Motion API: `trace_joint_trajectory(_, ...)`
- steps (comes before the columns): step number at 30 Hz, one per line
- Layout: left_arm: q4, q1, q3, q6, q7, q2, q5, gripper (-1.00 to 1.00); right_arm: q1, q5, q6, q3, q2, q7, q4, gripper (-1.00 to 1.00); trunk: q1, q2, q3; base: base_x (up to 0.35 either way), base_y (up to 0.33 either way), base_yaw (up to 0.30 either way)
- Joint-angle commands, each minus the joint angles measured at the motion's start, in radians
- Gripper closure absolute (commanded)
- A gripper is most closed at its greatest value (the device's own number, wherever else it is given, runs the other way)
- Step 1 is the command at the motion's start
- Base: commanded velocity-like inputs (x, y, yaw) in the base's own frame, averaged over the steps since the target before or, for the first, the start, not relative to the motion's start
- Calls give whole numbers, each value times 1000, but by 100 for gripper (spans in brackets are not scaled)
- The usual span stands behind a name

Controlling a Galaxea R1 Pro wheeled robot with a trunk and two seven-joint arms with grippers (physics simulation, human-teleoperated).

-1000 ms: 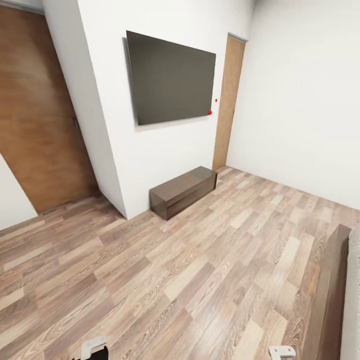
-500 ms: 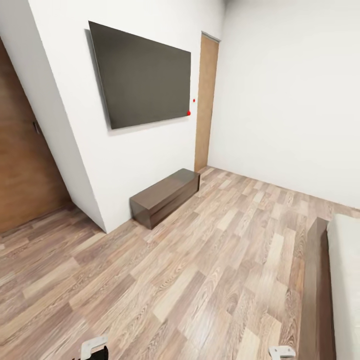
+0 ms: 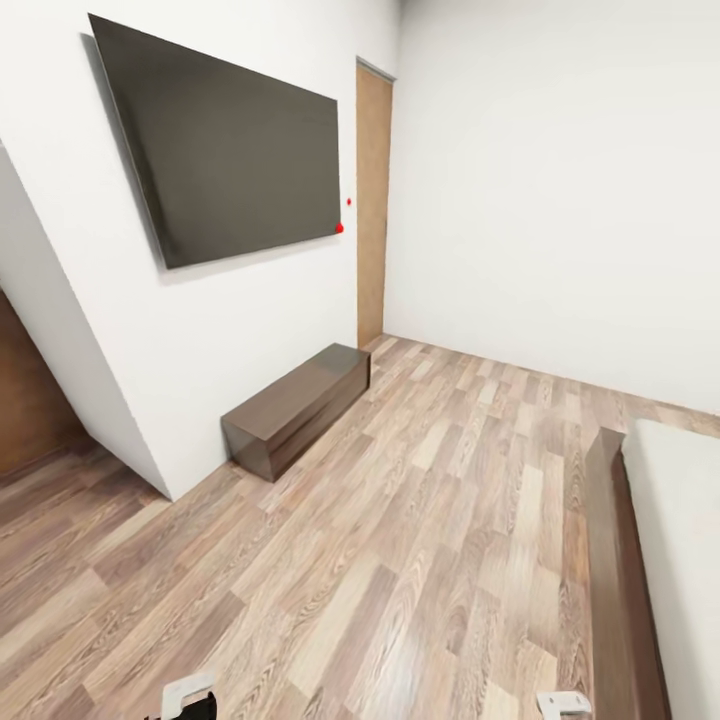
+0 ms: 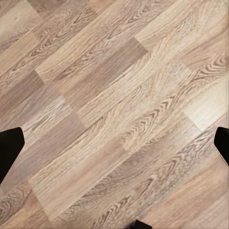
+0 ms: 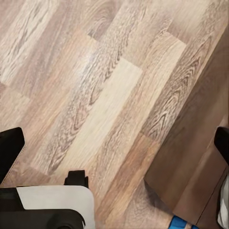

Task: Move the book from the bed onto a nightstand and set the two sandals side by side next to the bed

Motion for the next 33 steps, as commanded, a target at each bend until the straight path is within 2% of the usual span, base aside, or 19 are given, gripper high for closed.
trace_joint_trajectory(1, -1, -1, -9, -2, 5, 1, 7, -100, -1, 10, -4, -8, 0, -2, 2, -100, 1, -2, -2, 338, 102, -91)
trace_joint_trajectory(13, -1, -1, -9, -2, 5, 1, 7, -100, -1, 12, -4, -8, 7, -2, 2, -100, 1, -2, -2, 338, 37, -86)
trace_joint_trajectory(33, -1, -1, -10, -2, 5, 1, 7, -100, -1, 12, -4, -8, 9, -2, 2, -100, 1, -2, -2, 338, 2, -256)
